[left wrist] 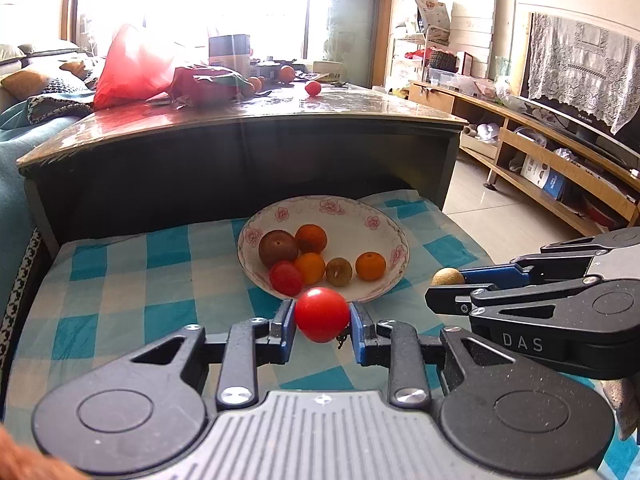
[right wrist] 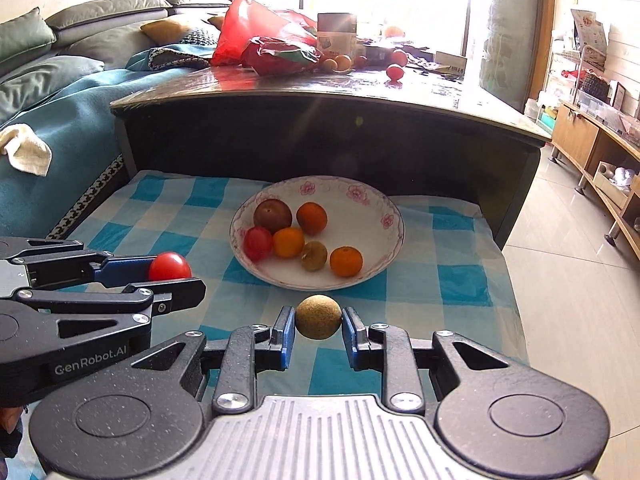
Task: Organize fruits
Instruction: 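Carry the red tomato and brown kiwi over the flowered plate with both tools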
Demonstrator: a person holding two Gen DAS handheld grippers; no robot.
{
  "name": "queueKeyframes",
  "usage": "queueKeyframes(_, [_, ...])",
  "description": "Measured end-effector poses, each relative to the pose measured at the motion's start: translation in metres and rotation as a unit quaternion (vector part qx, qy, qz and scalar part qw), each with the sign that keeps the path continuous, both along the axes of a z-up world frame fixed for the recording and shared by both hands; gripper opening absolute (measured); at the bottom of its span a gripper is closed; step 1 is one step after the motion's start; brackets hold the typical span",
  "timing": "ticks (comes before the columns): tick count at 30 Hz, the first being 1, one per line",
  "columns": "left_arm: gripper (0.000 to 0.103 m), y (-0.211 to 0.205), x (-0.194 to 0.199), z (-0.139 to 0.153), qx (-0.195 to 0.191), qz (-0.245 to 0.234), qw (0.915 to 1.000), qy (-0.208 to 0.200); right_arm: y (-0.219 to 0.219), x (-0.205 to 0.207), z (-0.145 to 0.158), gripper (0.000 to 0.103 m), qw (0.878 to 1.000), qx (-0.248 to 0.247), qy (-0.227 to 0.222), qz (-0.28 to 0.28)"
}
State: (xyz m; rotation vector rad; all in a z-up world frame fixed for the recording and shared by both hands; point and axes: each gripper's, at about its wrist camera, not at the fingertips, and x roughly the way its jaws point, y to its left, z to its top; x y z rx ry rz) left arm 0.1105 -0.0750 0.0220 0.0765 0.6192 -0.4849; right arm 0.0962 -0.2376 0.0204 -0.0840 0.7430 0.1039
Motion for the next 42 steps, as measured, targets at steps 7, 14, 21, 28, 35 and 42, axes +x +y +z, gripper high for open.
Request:
queueKeyframes(7, [0.037,-0.015,0.020,0.010,0.004,-0.003,0.9998,-0.018,-0.008,0.020,0.007,0.019,1.000,0.002,-0.015,-0.009])
queueKeyframes(14, [0.037,-0.026,0.038,0.011,0.007,-0.003,0.9997,-0.024,-0.014,0.037,0.006,0.019,1.000,0.003,-0.021,-0.015])
queueKeyframes(21, [0.037,-0.035,0.053,0.005,0.014,-0.004,0.9996,-0.026,-0.018,0.050,0.006,0.019,1.000,0.002,-0.027,-0.015])
queueKeyframes(28, [0.037,-0.040,0.068,0.001,0.016,-0.002,0.9995,-0.027,-0.026,0.065,0.001,0.019,0.999,0.006,-0.025,-0.025])
queueKeyframes(35, [0.037,-0.045,0.079,-0.003,0.022,-0.001,0.9994,-0.028,-0.027,0.079,-0.002,0.019,0.999,0.008,-0.029,-0.027])
queueKeyframes(42, [0.037,-0.049,0.089,-0.008,0.023,0.001,0.9994,-0.026,-0.028,0.091,-0.008,0.019,0.999,0.009,-0.029,-0.026])
